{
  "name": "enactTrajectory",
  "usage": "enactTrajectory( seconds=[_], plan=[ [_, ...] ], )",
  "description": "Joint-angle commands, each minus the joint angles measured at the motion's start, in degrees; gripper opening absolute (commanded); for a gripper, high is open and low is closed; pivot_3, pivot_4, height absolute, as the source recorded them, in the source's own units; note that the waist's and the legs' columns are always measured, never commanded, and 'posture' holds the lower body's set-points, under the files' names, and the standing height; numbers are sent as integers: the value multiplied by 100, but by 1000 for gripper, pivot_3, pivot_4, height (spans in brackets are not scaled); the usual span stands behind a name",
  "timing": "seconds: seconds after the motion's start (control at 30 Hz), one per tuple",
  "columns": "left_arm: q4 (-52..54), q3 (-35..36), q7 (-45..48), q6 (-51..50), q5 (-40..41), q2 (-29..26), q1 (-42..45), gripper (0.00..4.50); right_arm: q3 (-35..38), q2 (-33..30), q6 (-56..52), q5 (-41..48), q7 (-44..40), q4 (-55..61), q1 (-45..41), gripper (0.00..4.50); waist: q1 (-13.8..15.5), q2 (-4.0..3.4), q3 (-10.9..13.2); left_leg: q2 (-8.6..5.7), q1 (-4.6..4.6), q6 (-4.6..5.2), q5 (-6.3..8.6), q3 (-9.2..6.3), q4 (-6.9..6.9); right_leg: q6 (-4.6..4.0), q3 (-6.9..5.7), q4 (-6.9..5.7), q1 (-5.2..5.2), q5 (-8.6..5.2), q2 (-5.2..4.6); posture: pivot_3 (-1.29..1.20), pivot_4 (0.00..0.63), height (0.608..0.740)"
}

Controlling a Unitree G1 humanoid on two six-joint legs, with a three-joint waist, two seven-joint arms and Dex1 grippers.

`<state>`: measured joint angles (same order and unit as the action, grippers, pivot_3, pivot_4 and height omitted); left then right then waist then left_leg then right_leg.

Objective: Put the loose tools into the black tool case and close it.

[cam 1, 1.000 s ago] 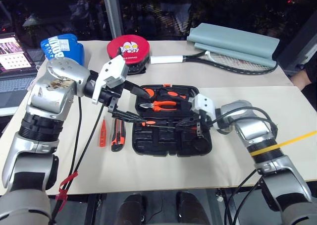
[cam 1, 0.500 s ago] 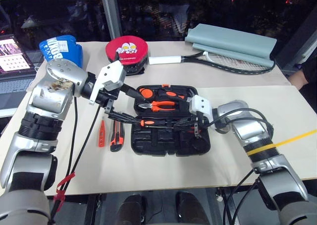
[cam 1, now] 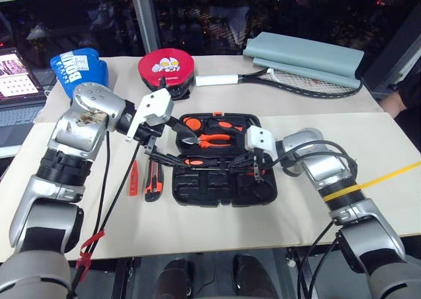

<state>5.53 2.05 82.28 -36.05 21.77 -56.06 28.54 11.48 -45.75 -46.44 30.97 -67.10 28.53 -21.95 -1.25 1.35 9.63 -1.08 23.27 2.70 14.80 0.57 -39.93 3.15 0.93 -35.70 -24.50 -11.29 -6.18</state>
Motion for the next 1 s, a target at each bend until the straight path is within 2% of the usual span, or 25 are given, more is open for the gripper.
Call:
enactTrajectory(
  seconds=[0.03,0.17,0.23,0.33,0.4,0.5,0.6,0.7,0.77,0.87,1.0],
  plan=[
    [858,1337,-340,-597,356,-420,-1098,4500,387,-68,-226,685,186,550,130,769,-10,3,2,2,-4,-1,0,0,0,-2,0,7,1,-1,-1,0,150,736],
    [1321,2957,-351,-855,252,-552,-2877,4500,359,-71,-218,1108,317,622,52,2111,14,3,5,11,-42,-10,-5,0,7,-3,-4,32,30,-10,-3,0,150,736],
    [1452,3520,-393,-868,183,-524,-3485,4500,308,-90,-158,1182,384,560,3,2829,34,3,5,16,-45,-14,-7,2,10,1,-9,44,31,-15,-4,0,150,736],
    [1549,4038,-415,-830,156,-493,-4107,4500,222,-118,-64,1222,452,497,2,3859,90,8,7,17,-43,-19,-9,-4,11,-21,-20,52,26,-2,-9,0,150,736],
    [1624,4093,-546,-882,183,-508,-4267,4500,159,-115,13,1216,467,479,21,4468,124,8,7,13,-44,-19,-8,-8,14,-21,-30,65,22,-3,-21,0,150,736],
    [1813,3575,-1204,-1689,393,-706,-3791,4500,75,-35,116,1194,595,468,12,4468,189,8,7,5,-38,-19,-7,-8,16,-20,-32,68,21,-3,-30,0,150,736],
    [2022,2961,-1784,-3005,735,-963,-3127,4500,63,20,178,1192,801,534,47,4468,197,14,8,4,-35,-19,-7,-19,15,-19,-39,66,23,-2,-26,0,150,736],
    [1941,2096,-2510,-4681,946,-1009,-1896,4500,113,113,167,1305,1043,751,194,4468,178,15,9,-1,-26,-20,-7,-16,17,-18,-32,53,27,-2,-21,0,150,736],
    [1679,1499,-2952,-5330,984,-908,-1019,4500,149,191,151,1414,1205,954,348,4468,173,18,10,-2,-26,-20,-7,-17,19,-18,-30,47,29,-2,-9,0,150,736],
    [1325,632,-3355,-5645,1270,-870,-16,4500,124,314,202,1494,1482,1246,646,4468,162,20,10,-1,-22,-22,-7,-23,19,-18,-30,37,25,-2,2,0,150,736],
    [529,-176,-4397,-5645,1558,-490,947,4500,18,507,323,1439,1879,1535,955,4468,121,26,13,-4,-22,-24,-6,-19,18,-17,-22,37,25,-2,0,0,150,736]
  ],
)
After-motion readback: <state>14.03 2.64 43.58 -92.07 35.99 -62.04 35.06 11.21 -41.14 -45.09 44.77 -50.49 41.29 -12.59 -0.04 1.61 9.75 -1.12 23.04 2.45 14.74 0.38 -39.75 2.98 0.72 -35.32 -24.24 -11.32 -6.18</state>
